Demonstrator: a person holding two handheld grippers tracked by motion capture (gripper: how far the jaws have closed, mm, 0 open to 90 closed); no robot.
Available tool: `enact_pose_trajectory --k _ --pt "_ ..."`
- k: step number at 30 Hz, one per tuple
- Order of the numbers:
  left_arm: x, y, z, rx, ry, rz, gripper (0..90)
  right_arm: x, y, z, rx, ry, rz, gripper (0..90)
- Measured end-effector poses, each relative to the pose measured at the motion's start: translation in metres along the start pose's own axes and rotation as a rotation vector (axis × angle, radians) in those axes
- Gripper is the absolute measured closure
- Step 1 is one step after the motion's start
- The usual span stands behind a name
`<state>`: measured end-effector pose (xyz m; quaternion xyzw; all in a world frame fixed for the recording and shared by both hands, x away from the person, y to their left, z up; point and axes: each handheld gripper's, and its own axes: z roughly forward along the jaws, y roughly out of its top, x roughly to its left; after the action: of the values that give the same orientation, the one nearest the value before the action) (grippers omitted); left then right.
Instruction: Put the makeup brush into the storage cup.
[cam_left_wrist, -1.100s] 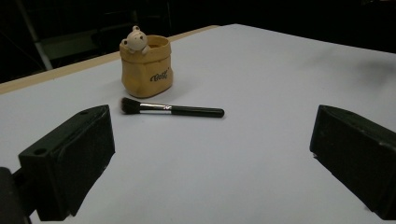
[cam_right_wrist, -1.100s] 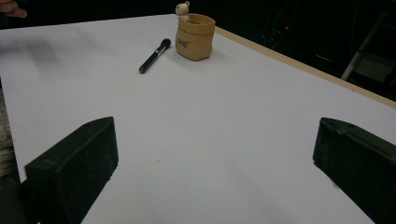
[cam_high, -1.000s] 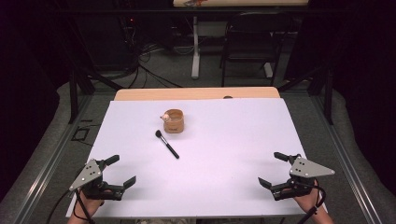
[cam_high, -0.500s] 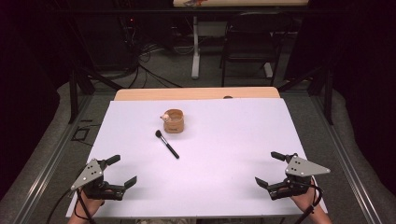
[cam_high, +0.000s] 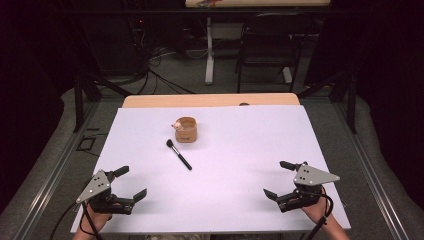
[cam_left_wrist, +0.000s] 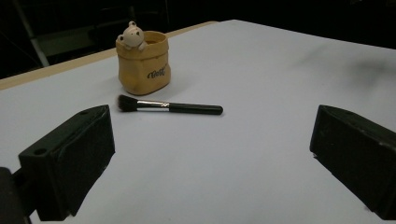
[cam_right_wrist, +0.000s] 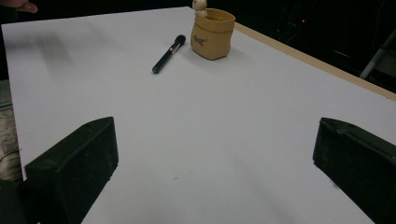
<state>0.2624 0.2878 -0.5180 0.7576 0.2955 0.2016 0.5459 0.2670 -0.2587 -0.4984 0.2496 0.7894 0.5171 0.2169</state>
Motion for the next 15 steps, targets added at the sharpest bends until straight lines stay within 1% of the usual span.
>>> enact_pose_trajectory --k 7,10,15 --pt "0.000 0.000 0.000 0.002 -0.005 0.001 0.1 0.005 0.005 0.013 0.023 0.017 0.003 0.0" --pt "0.000 0.000 0.001 0.003 -0.006 0.003 0.1 0.006 0.007 0.017 0.028 0.014 0.008 0.0" --pt "0.001 0.000 0.001 0.003 -0.008 0.002 0.1 0.006 0.011 0.027 0.028 0.024 0.016 0.0"
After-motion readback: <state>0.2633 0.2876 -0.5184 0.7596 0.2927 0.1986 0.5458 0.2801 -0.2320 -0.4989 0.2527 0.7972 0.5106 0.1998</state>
